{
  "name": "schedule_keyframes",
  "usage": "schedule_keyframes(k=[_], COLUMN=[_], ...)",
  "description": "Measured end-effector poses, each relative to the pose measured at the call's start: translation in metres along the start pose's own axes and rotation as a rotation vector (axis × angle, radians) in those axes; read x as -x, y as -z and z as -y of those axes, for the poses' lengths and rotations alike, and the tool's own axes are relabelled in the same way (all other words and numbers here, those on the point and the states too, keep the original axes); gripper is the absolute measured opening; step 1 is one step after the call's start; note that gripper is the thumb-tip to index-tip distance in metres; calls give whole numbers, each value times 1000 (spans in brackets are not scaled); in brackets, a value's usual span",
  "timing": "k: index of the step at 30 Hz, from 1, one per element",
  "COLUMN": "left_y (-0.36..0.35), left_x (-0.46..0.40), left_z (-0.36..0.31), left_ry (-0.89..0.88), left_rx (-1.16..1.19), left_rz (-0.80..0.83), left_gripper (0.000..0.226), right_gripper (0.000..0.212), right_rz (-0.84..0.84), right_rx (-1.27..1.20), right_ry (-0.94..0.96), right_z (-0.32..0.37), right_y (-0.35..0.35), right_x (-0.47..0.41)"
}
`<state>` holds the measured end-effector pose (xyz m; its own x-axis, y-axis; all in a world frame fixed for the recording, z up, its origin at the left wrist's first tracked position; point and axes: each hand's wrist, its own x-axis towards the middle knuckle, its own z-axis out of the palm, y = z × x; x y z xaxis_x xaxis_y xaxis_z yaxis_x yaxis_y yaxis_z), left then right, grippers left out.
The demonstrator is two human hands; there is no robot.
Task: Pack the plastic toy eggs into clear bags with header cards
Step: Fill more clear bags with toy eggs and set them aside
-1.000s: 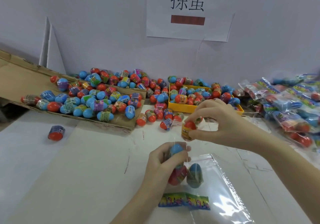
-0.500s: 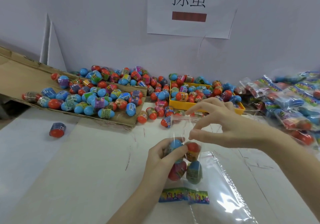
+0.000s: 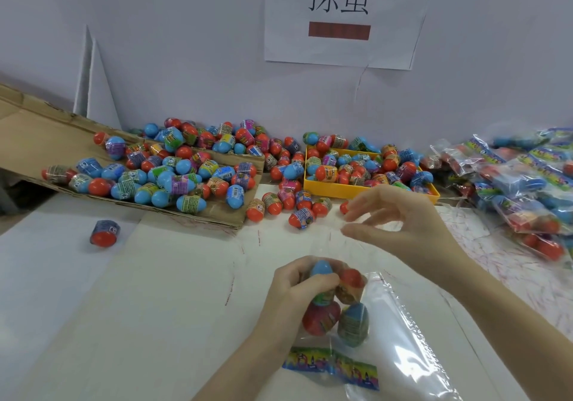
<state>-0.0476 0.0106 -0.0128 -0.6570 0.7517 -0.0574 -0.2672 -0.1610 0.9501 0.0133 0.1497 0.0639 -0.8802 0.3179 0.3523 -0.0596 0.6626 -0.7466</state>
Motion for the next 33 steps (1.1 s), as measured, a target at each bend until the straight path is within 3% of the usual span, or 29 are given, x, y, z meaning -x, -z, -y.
schedule_keyframes(k=[3,9,11,15,19,24,29,33], left_y=[0,-3,-2,1,-2,-2,-1,0], left_x=[1,-1,-1,1,4,6,6,6], left_z=[-1,-11,-13,-12,-12,-12,-11,-7], left_ry=[-50,-221,-252,-306,-368,-375,-432,-481], left_rx=[-47,-40,-29,-55,-106,-140,-149,-228], left_rz=[-36,-193,-229,-265,-288,-269,-281,-291], left_gripper=[37,32,11,19,24,26,17,32], right_gripper=[29,38,38,13,16,8,14,11], right_rz=[21,161,128,-83,-167,-142,-45,-10], right_rx=[4,110,156,490,720,762,657,658], right_ry=[-10,63,104,374,533,564,496,488], right_z=[4,10,12,16,20,21,21,23], right_y=[0,-1,-3,-13,-22,-24,-24,-22], right_x=[-3,-2,-2,6,10,6,4,3])
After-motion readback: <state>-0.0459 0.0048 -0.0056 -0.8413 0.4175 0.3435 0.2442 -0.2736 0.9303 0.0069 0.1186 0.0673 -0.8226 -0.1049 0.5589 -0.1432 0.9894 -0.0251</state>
